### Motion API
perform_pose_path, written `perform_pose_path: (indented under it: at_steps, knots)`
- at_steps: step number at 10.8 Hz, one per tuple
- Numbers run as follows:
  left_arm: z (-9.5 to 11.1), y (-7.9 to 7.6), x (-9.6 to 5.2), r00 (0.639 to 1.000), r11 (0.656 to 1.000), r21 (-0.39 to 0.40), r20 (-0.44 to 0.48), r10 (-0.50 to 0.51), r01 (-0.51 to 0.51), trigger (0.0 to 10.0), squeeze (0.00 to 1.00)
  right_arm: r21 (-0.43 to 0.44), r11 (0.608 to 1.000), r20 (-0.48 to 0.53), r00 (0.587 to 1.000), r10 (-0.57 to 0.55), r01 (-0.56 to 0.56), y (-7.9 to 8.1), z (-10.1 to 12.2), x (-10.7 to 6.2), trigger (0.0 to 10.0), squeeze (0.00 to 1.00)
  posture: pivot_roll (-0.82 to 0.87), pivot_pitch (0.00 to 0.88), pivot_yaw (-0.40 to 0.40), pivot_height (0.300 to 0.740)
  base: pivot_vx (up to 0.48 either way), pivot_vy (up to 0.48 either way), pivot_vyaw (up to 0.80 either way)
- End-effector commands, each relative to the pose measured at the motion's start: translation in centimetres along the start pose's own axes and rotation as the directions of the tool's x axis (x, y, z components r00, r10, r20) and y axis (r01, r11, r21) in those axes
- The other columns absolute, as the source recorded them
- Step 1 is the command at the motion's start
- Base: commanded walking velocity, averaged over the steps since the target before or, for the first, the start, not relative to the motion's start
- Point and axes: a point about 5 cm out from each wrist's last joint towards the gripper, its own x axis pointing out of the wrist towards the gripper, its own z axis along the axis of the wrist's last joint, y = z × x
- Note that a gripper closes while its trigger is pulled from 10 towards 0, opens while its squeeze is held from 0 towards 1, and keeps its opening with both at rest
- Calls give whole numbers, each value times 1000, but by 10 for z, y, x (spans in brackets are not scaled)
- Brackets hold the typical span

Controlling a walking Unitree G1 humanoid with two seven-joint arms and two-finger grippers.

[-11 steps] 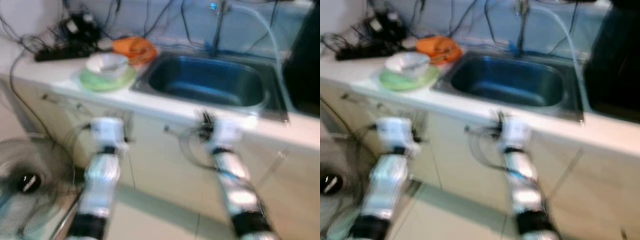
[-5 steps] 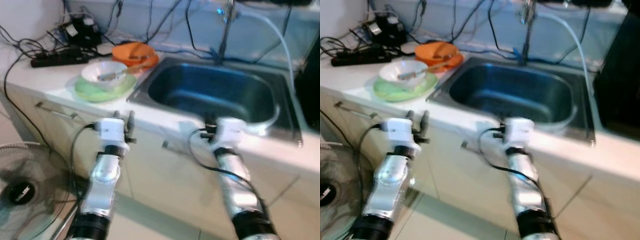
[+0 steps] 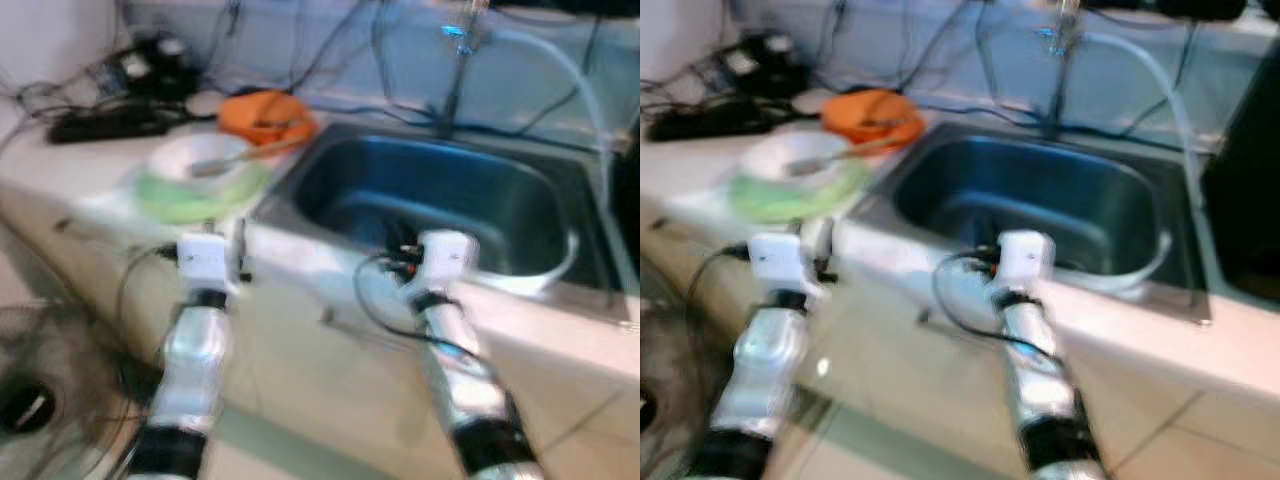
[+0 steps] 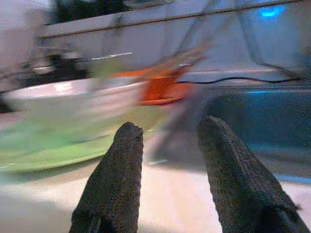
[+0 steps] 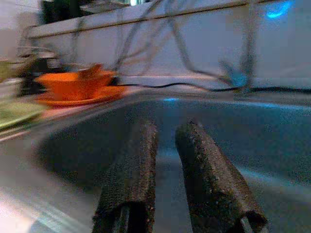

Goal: Kitchen organization

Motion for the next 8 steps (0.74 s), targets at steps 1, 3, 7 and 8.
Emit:
perform_pose_path:
  at_steps: [1, 3, 7, 8]
  knots:
    - [3, 13, 1, 999, 999, 23, 8, 32, -32, 10000, 0, 16, 1000, 15, 1000, 23, -24, 10, 3, 3, 10000, 0, 154, 9, 15, 740, 386, 0, 0]
    - [3, 13, 1, 999, 999, 22, 9, 33, -33, 10000, 0, 15, 1000, 15, 1000, 25, -25, 11, 3, 3, 10000, 0, 156, 9, 15, 740, 390, 0, 0]
    - [3, 13, 0, 999, 999, 20, 14, 34, -34, 10000, 0, 7, 999, 17, 999, 38, -38, 13, 2, 2, 10000, 0, 158, 9, 16, 740, 393, 0, 333]
    - [4, 13, 0, 999, 999, 19, 23, 33, -34, 10000, 0, 15, 999, 16, 999, 32, -32, 12, 2, 2, 10000, 0, 158, 9, 14, 740, 0, 0, 0]
